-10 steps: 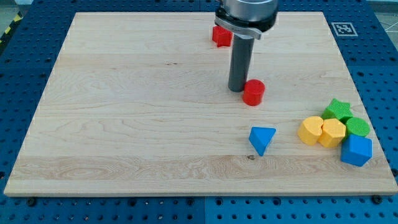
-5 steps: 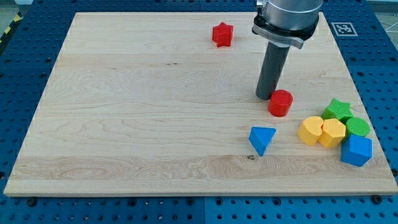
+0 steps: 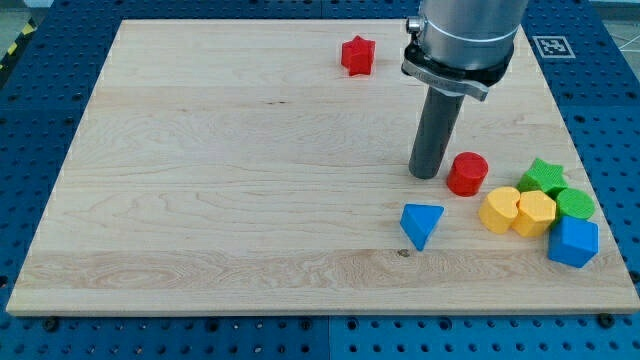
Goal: Push the red circle closer to the yellow heart
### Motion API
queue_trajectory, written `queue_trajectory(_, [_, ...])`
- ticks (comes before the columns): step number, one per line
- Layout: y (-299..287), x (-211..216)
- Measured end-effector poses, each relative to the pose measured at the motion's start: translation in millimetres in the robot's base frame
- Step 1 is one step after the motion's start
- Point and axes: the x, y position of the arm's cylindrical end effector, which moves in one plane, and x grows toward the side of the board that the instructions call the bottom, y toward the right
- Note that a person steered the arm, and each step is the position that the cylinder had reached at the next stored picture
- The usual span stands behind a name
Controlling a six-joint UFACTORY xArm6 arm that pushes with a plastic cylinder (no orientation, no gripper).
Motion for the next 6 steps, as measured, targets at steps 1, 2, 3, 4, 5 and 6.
queue_trajectory(1, [6.5,0.1])
queue_trajectory(2, [6.3,-4.2])
queue_trajectory(3, [6.9,-13.4])
queue_trajectory(4, [15.9,-13.1])
queue_trajectory(5, [21.6,-11.8])
queue_trajectory(6, [25.4,-11.7])
